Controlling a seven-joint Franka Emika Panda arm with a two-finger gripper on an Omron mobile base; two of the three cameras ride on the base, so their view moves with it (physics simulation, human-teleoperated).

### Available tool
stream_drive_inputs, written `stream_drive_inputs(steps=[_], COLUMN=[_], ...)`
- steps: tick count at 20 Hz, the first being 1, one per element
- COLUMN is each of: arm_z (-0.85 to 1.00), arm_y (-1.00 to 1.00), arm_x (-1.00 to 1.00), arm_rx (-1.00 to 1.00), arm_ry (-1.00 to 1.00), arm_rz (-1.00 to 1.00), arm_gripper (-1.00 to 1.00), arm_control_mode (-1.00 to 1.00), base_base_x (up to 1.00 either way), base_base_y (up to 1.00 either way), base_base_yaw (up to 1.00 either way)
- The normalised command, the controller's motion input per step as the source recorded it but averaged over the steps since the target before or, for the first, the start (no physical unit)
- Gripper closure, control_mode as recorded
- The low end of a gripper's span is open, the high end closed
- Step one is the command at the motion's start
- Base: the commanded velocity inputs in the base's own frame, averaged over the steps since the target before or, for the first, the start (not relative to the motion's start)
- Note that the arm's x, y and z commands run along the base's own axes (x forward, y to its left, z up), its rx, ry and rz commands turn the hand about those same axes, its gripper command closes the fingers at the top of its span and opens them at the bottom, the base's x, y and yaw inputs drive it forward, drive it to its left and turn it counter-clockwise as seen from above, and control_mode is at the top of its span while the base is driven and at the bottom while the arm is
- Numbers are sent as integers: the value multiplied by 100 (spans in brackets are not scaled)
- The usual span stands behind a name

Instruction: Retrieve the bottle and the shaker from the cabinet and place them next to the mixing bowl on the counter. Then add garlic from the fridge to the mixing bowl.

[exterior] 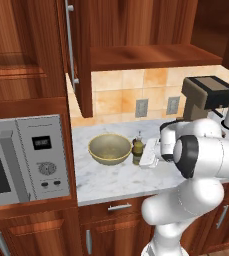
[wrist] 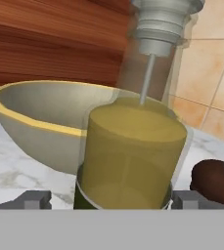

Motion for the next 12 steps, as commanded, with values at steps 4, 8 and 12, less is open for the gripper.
stream_drive_inputs(steps=[4,8,12], arm_z=[0,0,0], arm_y=[0,-11,-18], arm_x=[-4,-6,-16], arm_rx=[0,0,0], arm_ry=[-1,-2,-6], arm_rz=[0,0,0], arm_gripper=[-100,-100,-100], arm_control_mode=[-100,-100,-100], base_base_x=[0,0,0], base_base_y=[0,0,0], base_base_yaw=[0,0,0])
